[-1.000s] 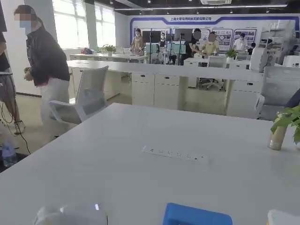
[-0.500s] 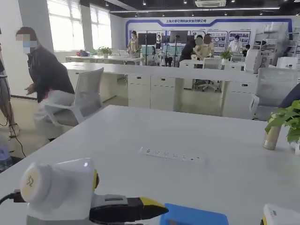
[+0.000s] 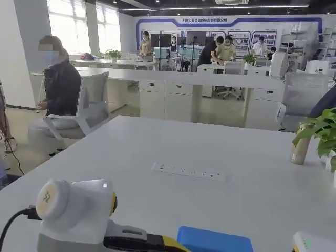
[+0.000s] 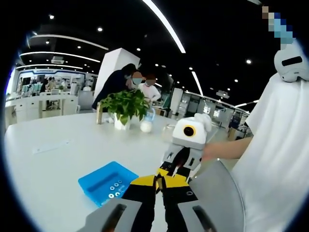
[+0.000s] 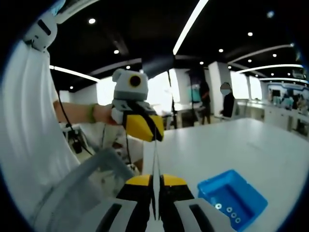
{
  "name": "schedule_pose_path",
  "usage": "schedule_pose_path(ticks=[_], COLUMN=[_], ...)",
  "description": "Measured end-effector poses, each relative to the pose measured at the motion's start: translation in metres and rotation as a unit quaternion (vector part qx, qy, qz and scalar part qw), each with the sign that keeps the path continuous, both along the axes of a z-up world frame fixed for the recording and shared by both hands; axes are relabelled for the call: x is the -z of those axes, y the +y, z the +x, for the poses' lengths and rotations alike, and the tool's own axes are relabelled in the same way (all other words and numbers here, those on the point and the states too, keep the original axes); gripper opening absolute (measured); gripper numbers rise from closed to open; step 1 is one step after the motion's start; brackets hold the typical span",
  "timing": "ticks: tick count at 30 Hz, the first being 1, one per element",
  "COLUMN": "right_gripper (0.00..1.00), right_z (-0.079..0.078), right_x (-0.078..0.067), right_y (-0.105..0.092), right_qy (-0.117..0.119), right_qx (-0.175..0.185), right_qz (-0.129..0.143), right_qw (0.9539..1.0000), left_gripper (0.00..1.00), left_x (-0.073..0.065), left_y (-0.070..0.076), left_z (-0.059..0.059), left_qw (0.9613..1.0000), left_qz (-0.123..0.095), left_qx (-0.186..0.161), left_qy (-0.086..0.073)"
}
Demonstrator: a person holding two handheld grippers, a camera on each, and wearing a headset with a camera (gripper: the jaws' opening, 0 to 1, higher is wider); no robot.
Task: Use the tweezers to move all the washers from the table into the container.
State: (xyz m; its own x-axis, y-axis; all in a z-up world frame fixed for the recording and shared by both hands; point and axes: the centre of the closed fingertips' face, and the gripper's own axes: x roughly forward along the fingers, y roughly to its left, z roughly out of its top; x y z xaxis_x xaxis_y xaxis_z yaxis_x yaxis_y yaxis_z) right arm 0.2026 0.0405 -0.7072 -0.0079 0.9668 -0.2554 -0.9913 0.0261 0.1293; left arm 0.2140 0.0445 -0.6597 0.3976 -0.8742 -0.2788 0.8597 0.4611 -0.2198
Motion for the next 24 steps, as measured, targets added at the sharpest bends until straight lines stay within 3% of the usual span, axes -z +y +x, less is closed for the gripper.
schedule_pose_path(ticks=[4, 8, 12, 15, 16, 19, 21, 24], right_gripper=[0.04, 0.06, 0.06, 0.05, 0.05, 0.06, 0.06, 0.06], right_z=[0.002, 0.005, 0.008, 0.006, 0.004, 0.002, 0.001, -0.002], right_x=[0.011, 0.037, 0.071, 0.087, 0.095, 0.11, 0.115, 0.122], right_y=[-0.001, -0.005, -0.011, -0.013, -0.013, -0.014, -0.016, -0.018], right_qy=[-0.006, -0.022, -0.049, -0.057, -0.056, -0.054, -0.052, -0.048], right_qx=[0.001, 0.002, -0.014, -0.019, -0.021, -0.026, -0.023, -0.019], right_qz=[-0.022, -0.085, -0.15, -0.175, -0.185, -0.192, -0.2, -0.207], right_qw=[0.9997, 0.9961, 0.9874, 0.9828, 0.981, 0.9795, 0.9782, 0.977], left_gripper=[0.0, 0.0, 0.0, 0.0, 0.0, 0.0, 0.0, 0.0], left_x=[0.011, 0.036, 0.065, 0.08, 0.089, 0.101, 0.109, 0.118], left_y=[-0.002, -0.003, -0.006, -0.008, -0.008, -0.012, -0.012, -0.012], left_z=[-0.002, -0.005, -0.01, -0.012, -0.013, -0.016, -0.019, -0.021], left_qw=[0.9993, 0.9942, 0.9833, 0.9767, 0.9724, 0.9668, 0.9605, 0.956], left_qz=[0.031, 0.096, 0.164, 0.193, 0.211, 0.232, 0.253, 0.265], left_qx=[0.019, 0.045, 0.076, 0.088, 0.092, 0.098, 0.107, 0.115], left_qy=[0.006, 0.016, 0.023, 0.029, 0.04, 0.046, 0.047, 0.052])
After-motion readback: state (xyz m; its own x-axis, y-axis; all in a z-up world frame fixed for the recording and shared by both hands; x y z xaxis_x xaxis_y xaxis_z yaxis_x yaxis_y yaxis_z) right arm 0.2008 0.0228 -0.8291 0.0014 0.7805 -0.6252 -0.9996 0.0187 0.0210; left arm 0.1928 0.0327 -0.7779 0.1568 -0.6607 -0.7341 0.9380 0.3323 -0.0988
